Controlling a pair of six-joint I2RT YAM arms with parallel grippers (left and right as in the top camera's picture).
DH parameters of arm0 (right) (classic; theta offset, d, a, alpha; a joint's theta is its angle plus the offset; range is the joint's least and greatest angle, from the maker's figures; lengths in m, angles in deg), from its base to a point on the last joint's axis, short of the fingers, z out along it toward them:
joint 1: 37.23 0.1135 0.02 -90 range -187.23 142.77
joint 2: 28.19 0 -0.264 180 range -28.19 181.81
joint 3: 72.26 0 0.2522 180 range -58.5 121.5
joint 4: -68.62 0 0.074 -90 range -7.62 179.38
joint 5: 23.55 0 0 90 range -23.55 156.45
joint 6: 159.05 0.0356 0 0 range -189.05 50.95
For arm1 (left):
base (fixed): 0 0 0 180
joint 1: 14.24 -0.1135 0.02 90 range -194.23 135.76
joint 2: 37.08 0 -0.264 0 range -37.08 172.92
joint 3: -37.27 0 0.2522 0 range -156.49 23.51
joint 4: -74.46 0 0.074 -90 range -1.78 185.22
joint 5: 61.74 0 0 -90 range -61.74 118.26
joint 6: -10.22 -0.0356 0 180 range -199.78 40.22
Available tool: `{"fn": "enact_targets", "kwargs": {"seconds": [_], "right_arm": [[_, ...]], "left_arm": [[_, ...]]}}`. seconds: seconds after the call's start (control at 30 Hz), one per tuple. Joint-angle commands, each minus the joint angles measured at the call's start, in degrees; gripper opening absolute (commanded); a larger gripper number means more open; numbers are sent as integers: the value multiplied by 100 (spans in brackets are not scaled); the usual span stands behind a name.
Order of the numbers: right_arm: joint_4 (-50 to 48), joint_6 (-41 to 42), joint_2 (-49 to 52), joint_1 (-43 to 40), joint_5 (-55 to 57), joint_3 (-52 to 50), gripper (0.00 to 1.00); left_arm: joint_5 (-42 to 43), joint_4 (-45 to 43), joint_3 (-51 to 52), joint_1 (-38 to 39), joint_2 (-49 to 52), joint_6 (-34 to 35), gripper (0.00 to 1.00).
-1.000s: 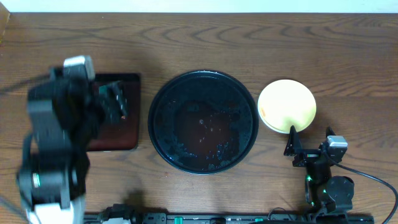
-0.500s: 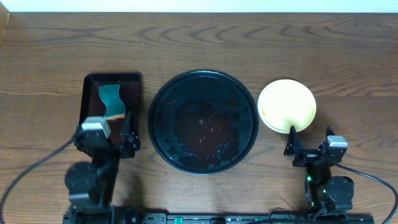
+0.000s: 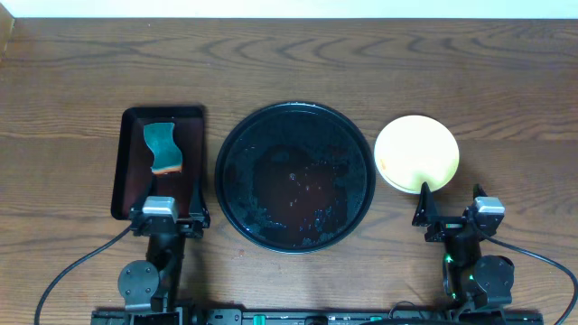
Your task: Clean dirty plates on tray and stack at the side
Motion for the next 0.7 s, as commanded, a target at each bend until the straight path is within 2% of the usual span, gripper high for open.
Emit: {"fn": "enact_targets", "kwargs": {"seconds": [0.0,0.13,0.33,0.57,0.67], "right_arm": [[2,-66,-33,-33,11,-24,99],[2,-66,-33,-33,13,-24,99],[2,-66,-33,-33,11,-24,99],[2,-66,-33,-33,11,-24,99],[2,-66,-33,-33,13,-24,99]], "left_arm": [[-68,-57,107,76,-68,-885,77],[-68,-55,188,81,-68,-1128,77],[-63,-94,522,81,-70,-1123,77],[-50,529,520,87,-70,-1113,77],[-48,505,520,87,-70,-1078,77]]}}
